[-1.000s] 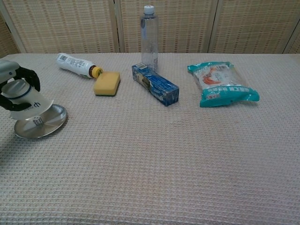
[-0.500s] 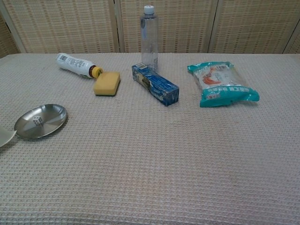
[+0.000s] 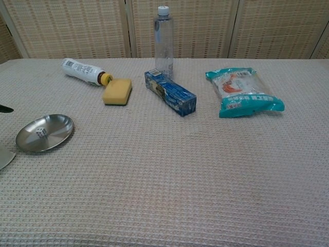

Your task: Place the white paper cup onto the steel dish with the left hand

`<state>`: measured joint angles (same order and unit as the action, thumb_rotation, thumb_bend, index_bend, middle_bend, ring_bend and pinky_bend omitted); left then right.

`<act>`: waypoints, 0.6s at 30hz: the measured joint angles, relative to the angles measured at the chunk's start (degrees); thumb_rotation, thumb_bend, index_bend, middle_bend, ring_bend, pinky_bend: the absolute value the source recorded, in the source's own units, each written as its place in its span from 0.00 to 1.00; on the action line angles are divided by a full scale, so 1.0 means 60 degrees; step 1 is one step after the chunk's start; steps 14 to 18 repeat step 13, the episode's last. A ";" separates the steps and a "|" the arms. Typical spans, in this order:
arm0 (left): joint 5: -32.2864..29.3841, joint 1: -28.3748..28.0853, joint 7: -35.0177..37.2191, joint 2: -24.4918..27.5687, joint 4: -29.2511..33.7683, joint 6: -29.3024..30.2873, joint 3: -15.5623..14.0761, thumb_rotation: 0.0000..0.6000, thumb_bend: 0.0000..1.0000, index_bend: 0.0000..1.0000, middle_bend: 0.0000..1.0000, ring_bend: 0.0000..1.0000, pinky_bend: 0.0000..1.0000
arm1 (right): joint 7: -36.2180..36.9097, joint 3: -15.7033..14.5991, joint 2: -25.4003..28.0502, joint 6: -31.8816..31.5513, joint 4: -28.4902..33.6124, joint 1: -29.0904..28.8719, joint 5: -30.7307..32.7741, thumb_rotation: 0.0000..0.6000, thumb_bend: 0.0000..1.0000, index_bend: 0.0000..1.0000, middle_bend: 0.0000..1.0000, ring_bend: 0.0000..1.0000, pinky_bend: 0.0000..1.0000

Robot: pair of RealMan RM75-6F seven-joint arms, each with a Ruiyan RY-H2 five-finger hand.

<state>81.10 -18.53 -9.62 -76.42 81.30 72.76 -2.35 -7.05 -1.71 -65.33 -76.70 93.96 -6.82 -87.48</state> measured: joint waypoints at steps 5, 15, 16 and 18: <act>0.0764 0.0450 0.0292 0.0265 0.0207 0.1363 -0.0081 1.00 0.29 0.00 0.00 0.00 0.05 | 0.0014 -0.0001 0.0045 -0.0194 0.0039 0.0069 -0.0094 0.60 0.18 0.00 0.00 0.00 0.00; 0.1735 0.2123 0.0156 0.0483 0.0323 0.4145 -0.0291 1.00 0.29 0.00 0.00 0.00 0.05 | -0.0131 0.0151 -0.0055 -0.0849 -0.0054 0.0271 -0.0224 0.60 0.18 0.00 0.00 0.00 0.00; 0.1735 0.2123 0.0156 0.0483 0.0323 0.4145 -0.0291 1.00 0.29 0.00 0.00 0.00 0.05 | -0.0131 0.0151 -0.0055 -0.0849 -0.0054 0.0271 -0.0224 0.60 0.18 0.00 0.00 0.00 0.00; 0.1735 0.2123 0.0156 0.0483 0.0323 0.4145 -0.0291 1.00 0.29 0.00 0.00 0.00 0.05 | -0.0131 0.0151 -0.0055 -0.0849 -0.0054 0.0271 -0.0224 0.60 0.18 0.00 0.00 0.00 0.00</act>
